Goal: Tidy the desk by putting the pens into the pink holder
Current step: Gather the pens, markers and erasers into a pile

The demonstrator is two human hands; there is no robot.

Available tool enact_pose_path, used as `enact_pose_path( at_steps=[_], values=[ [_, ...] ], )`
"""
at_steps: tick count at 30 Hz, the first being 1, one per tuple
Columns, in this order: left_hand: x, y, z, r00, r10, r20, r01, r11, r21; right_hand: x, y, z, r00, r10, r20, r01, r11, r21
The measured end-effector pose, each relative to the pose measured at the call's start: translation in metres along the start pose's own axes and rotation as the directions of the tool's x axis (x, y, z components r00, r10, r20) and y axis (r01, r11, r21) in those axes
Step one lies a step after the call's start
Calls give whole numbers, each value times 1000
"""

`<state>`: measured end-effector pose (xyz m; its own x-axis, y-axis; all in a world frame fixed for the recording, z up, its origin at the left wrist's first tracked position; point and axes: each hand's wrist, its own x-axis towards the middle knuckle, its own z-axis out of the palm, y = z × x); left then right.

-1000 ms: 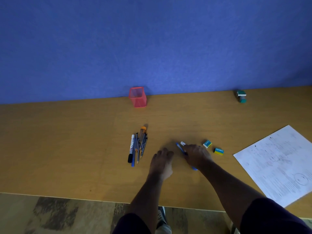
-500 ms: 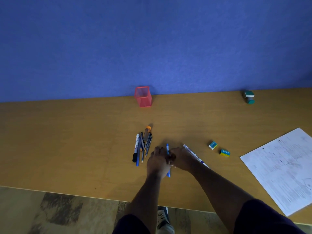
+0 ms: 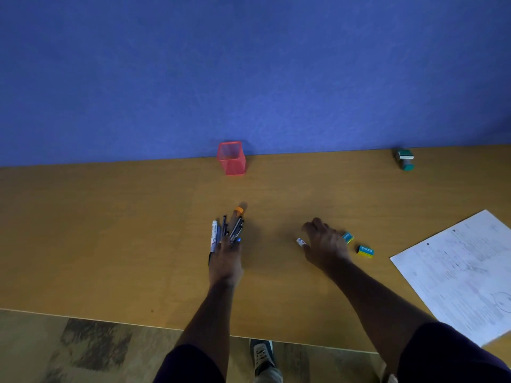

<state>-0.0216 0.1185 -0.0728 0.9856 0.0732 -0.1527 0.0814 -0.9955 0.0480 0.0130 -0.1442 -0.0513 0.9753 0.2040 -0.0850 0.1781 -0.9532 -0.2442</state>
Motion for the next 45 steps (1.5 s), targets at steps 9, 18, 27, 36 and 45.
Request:
enact_pose_path(
  at_steps=[9, 18, 27, 36, 45],
  values=[
    [-3, 84, 0, 865, 500, -32, -501, 862, -77, -34, 61, 0, 874, 468, -129, -476, 879, -39],
    [-11, 157, 8, 710, 704, 27, -704, 709, 38, -23, 58, 4, 920, 386, 75, -393, 904, 167],
    [12, 120, 8, 832, 554, -17, -554, 832, -11, -8, 41, 9, 954, 273, 126, -300, 886, 353],
    [53, 82, -16, 903, 412, 122, -416, 909, 12, 14, 2, 19, 980, 134, 147, -171, 942, 287],
    [100, 32, -25, 941, 311, 133, -335, 907, 255, 50, -37, 24, 978, 130, 166, -171, 948, 269]
  ],
)
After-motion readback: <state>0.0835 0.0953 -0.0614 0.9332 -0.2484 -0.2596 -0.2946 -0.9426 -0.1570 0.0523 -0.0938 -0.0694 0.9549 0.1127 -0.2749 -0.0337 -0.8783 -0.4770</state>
